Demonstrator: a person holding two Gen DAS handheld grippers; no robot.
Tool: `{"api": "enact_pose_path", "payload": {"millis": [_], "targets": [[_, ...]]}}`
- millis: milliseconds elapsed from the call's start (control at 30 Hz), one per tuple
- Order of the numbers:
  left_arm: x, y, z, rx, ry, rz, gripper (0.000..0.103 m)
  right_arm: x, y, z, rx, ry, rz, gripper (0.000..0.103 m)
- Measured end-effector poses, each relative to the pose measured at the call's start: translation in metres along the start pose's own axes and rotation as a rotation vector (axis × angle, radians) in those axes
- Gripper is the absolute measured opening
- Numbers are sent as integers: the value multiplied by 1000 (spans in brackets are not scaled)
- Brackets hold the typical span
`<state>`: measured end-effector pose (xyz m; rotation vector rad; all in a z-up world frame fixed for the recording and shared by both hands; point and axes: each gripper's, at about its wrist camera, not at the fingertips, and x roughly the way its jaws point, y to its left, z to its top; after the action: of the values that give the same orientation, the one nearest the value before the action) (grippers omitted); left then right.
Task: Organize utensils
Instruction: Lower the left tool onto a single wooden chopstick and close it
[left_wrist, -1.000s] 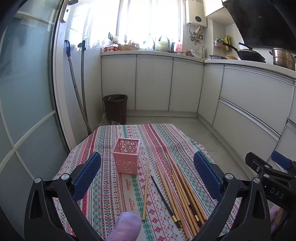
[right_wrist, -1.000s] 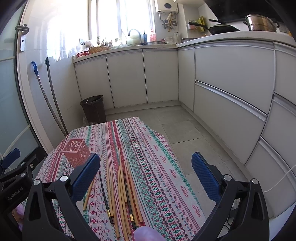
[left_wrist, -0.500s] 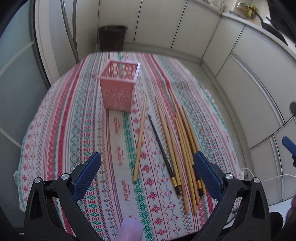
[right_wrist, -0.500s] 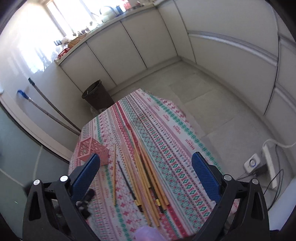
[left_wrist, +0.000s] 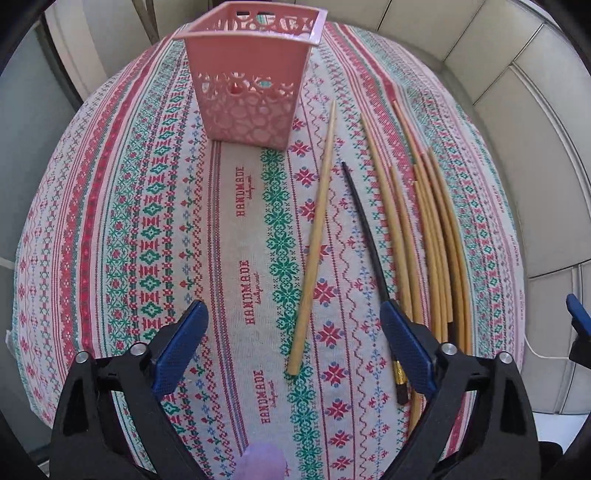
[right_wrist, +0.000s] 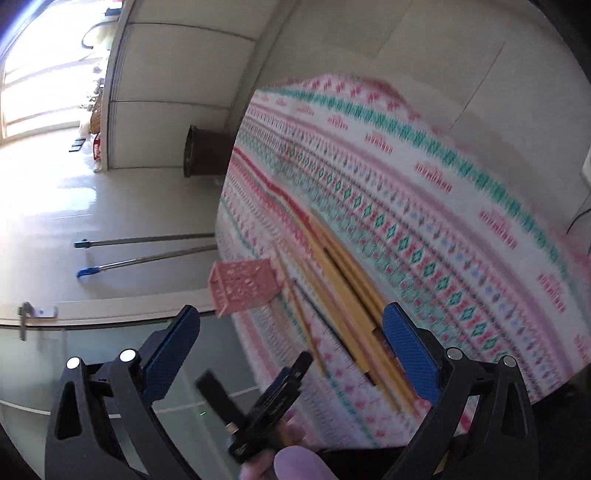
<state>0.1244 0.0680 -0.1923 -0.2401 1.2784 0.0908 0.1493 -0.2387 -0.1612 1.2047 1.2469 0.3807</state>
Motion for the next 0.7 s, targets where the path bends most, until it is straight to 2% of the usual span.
{"api": "enact_pose_path", "payload": {"millis": [100, 233, 300, 333, 433, 467, 500, 533, 633, 700], "targets": [[0, -4, -1, 55, -6, 35, 79, 0, 5, -3, -18, -10, -18, 97], [4, -9, -9, 115, 12, 30, 76, 3, 3, -1, -6, 6, -2, 97], [12, -11, -15, 139, 32, 35, 60, 3, 1, 1, 1, 3, -12, 97], [13, -12, -18, 154, 24, 52, 58, 3, -1, 2, 2, 2, -19, 97], [11, -12, -23, 185, -17, 80, 43, 2, -5, 5, 2, -6, -37, 97], [9, -12, -24, 188, -25, 88, 30, 2, -6, 5, -1, -11, -46, 97], [8, -12, -25, 196, -30, 92, 11, 2, -6, 6, -8, -17, -58, 97], [8, -12, -26, 203, -31, 90, 7, 2, -6, 6, -13, -24, -70, 96], [4, -15, -30, 235, -46, 99, 6, 4, -9, 7, -20, -48, -112, 97], [-10, -19, -35, 232, -92, 80, 6, 8, -13, 9, -13, -58, -136, 97]]}}
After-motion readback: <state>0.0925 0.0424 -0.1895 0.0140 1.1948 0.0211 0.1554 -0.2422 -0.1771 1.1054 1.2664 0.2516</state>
